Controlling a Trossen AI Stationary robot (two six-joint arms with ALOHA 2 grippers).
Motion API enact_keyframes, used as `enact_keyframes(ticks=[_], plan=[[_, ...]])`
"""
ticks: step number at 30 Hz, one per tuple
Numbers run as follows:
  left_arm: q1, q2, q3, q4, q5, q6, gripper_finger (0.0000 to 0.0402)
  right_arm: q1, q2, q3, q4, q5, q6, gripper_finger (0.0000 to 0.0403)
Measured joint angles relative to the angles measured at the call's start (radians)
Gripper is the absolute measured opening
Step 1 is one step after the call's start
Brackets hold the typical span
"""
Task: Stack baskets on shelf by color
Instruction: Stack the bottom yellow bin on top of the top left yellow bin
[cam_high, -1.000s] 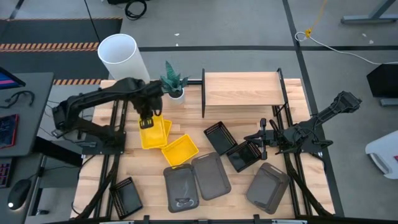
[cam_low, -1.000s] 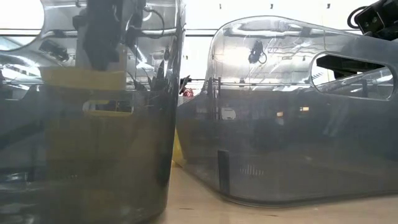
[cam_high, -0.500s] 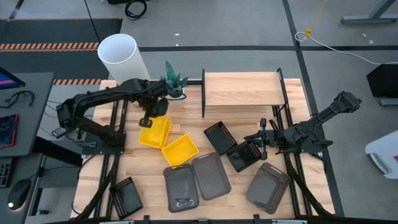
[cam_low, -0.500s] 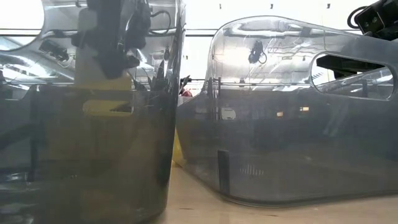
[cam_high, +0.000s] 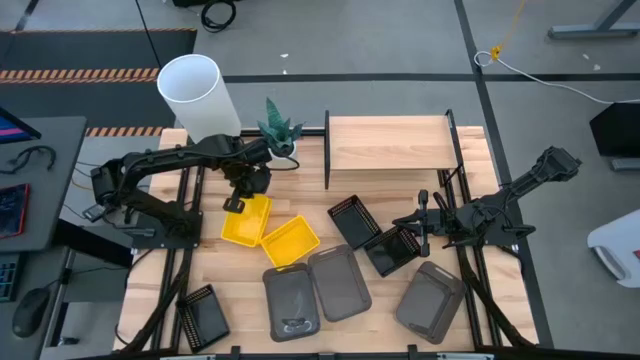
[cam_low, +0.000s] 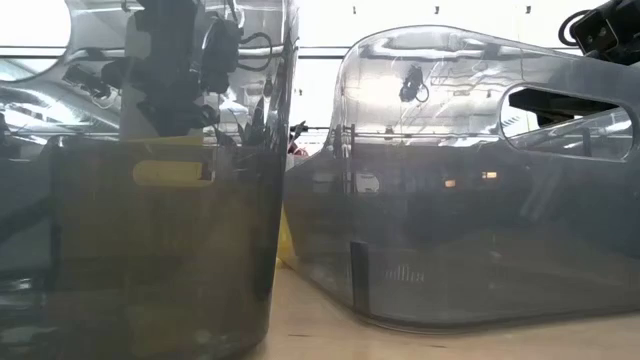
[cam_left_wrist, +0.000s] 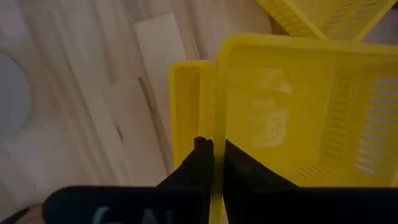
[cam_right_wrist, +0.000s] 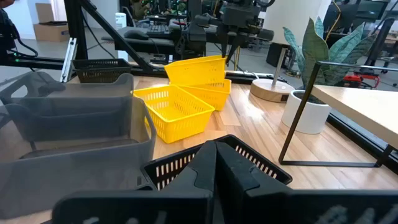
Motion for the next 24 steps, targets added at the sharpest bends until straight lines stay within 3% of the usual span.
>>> enact_keyframes(ticks=[6,12,16,20,24], plan=[[-0.041,0.0,-0.001,0.012,-0.01,-0.033,0.0059,0.0,0.0,0.0,0.0,0.0,0.0,0.0014],[-0.048,0.0,-0.001,0.006,-0.011,-0.199,0.0141,0.0,0.0,0.0,0.0,0.0,0.0,0.0014],[-0.049,0.0,-0.001,0.003,-0.012,-0.188,0.0197,0.0,0.0,0.0,0.0,0.0,0.0,0.0014],[-0.064,0.0,0.002,0.007,-0.122,-0.15,0.0239,0.0,0.0,0.0,0.0,0.0,0.0,0.0014],[-0.082,0.0,0.022,0.021,-0.197,-0.142,0.0244,0.0,0.0,0.0,0.0,0.0,0.0,0.0014]])
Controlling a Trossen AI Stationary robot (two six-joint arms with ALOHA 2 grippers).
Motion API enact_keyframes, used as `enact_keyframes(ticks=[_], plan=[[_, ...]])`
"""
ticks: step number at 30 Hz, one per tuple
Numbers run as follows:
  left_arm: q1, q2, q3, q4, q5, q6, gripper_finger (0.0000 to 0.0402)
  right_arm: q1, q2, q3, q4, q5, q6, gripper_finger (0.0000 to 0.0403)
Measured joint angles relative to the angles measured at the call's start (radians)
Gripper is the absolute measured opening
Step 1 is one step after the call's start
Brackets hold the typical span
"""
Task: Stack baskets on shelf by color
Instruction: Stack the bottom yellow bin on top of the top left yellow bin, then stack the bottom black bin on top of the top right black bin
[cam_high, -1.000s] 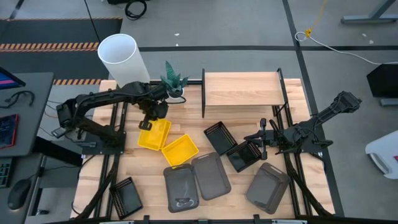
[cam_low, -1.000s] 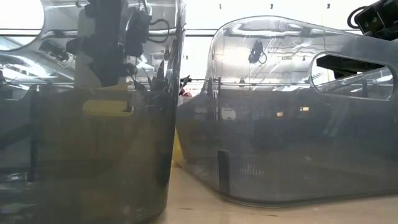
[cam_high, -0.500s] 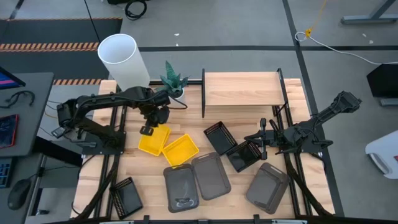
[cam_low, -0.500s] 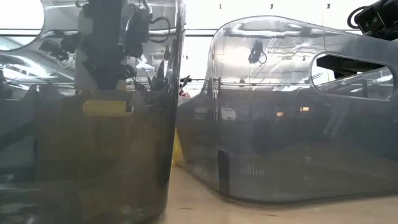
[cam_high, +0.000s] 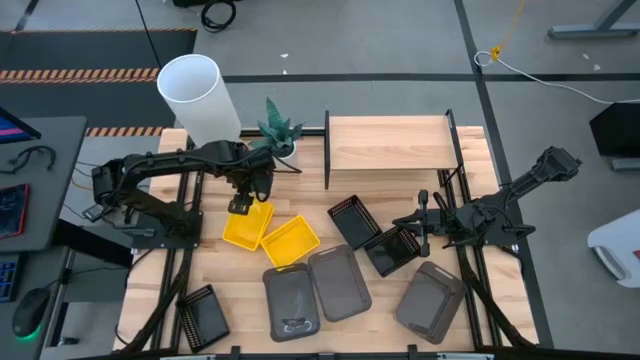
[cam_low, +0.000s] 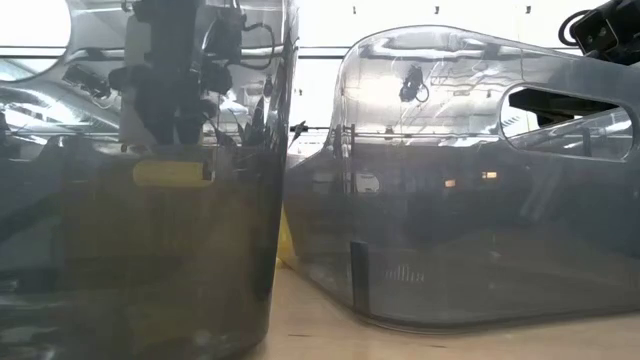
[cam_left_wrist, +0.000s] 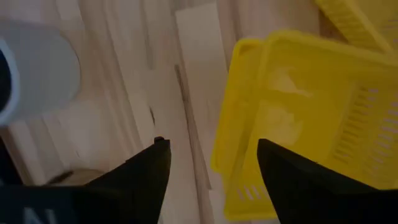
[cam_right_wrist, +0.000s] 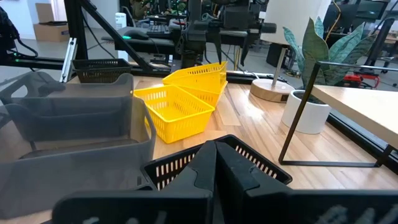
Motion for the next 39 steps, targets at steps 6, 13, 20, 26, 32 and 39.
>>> enact_keyframes(ticks=[6,13,20,26,32,39], plan=[[0.011,0.0,-0.013,0.047,0.005,0.012,0.0204,0.0,0.0,0.0,0.0,0.0,0.0,0.0014],[0.021,0.001,-0.088,0.12,0.006,-0.001,0.016,0.0,0.0,0.0,0.0,0.0,0.0,0.0014],[0.026,-0.014,0.037,0.068,-0.044,-0.098,0.0121,0.0,0.0,0.0,0.0,0.0,0.0,0.0014],[0.018,-0.015,0.213,-0.124,0.341,-0.305,0.0092,0.0,0.0,0.0,0.0,0.0,0.0,0.0014],[-0.097,-0.02,0.19,-0.27,0.57,-0.643,0.0076,0.0,0.0,0.0,0.0,0.0,0.0,0.0014],[-0.358,-0.031,0.109,-0.273,0.57,-0.919,0.008,0.0,0.0,0.0,0.0,0.0,0.0,0.0014]])
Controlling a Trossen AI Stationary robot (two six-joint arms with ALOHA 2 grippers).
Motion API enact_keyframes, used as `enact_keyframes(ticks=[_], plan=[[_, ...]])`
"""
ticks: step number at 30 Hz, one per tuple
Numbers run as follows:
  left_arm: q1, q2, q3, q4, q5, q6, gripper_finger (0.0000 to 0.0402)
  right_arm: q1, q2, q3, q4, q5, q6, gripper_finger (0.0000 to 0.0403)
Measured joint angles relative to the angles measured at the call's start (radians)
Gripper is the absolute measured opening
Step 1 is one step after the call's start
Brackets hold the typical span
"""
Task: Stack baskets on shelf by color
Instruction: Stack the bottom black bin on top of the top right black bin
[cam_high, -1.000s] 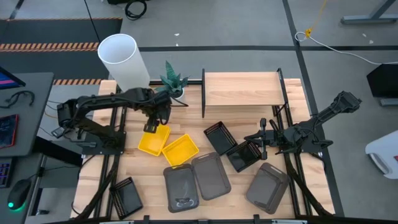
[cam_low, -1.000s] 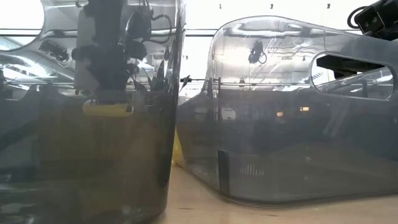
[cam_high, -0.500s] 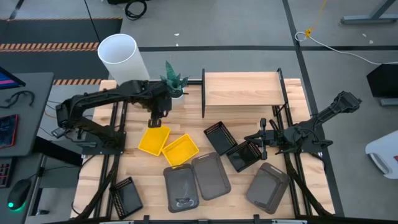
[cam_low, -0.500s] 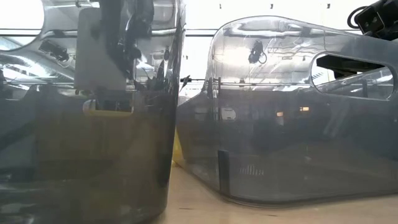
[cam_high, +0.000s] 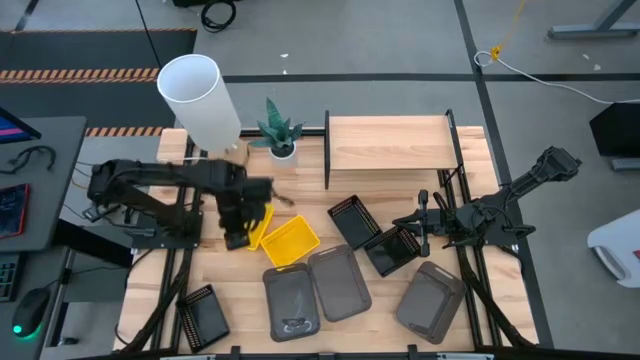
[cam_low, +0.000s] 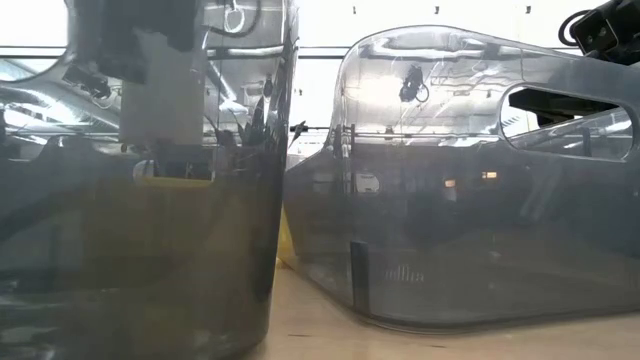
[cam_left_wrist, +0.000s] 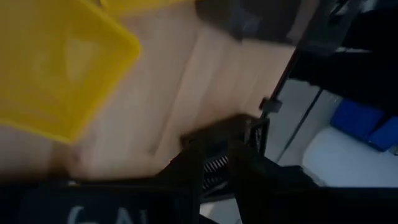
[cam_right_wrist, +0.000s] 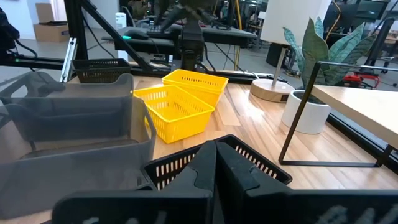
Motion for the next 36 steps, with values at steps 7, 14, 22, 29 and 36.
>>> enact_keyframes(ticks=[7,14,22,29,36], plan=[[-0.337,0.001,-0.076,0.092,-0.074,-0.225,0.007,0.0,0.0,0.0,0.0,0.0,0.0,0.0014],[-0.631,0.002,-0.14,0.303,-0.089,-0.397,0.006,0.0,0.0,0.0,0.0,0.0,0.0,0.0014],[-0.783,0.076,-0.137,0.368,-0.32,-0.344,0.0118,0.0,0.0,0.0,0.0,0.0,0.0,0.0014],[-0.833,0.219,-0.137,0.402,-0.352,-0.013,0.0203,0.0,0.0,0.0,0.0,0.0,0.0,0.0014],[-0.837,0.3,-0.137,0.404,-0.428,0.141,0.0207,0.0,0.0,0.0,0.0,0.0,0.0,0.0014]])
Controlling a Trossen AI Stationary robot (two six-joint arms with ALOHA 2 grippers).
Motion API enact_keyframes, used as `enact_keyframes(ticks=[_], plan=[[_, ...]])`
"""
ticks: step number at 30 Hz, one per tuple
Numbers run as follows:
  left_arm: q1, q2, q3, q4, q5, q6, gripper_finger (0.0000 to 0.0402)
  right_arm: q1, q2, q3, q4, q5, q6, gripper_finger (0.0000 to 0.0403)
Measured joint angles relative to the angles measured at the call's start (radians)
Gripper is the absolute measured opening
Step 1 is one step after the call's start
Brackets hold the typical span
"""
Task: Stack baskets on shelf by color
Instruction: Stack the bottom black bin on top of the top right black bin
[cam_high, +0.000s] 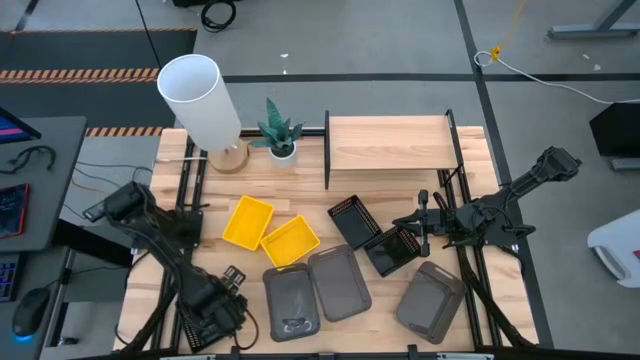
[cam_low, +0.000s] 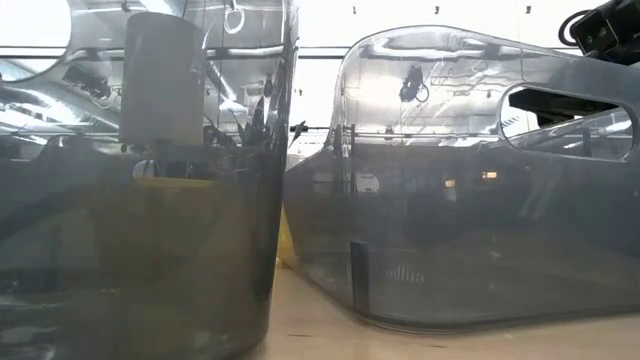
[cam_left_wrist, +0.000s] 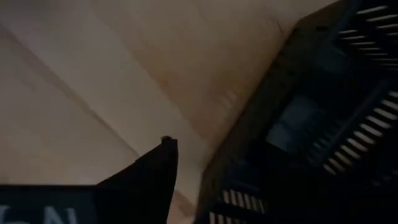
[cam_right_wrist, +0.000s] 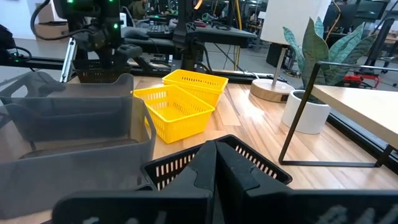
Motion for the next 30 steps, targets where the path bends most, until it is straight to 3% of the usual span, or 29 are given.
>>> enact_keyframes(ticks=[12,19,30], plan=[[0.0,0.055,-0.01,0.029,0.018,0.113,0.0107,0.0,0.0,0.0,0.0,0.0,0.0,0.0014],[0.004,0.054,-0.01,0.036,0.022,0.111,0.001,0.0,0.0,0.0,0.0,0.0,0.0,0.0014],[0.09,0.023,-0.011,-0.013,-0.037,-0.109,0.0004,0.0,0.0,0.0,0.0,0.0,0.0,0.0014]])
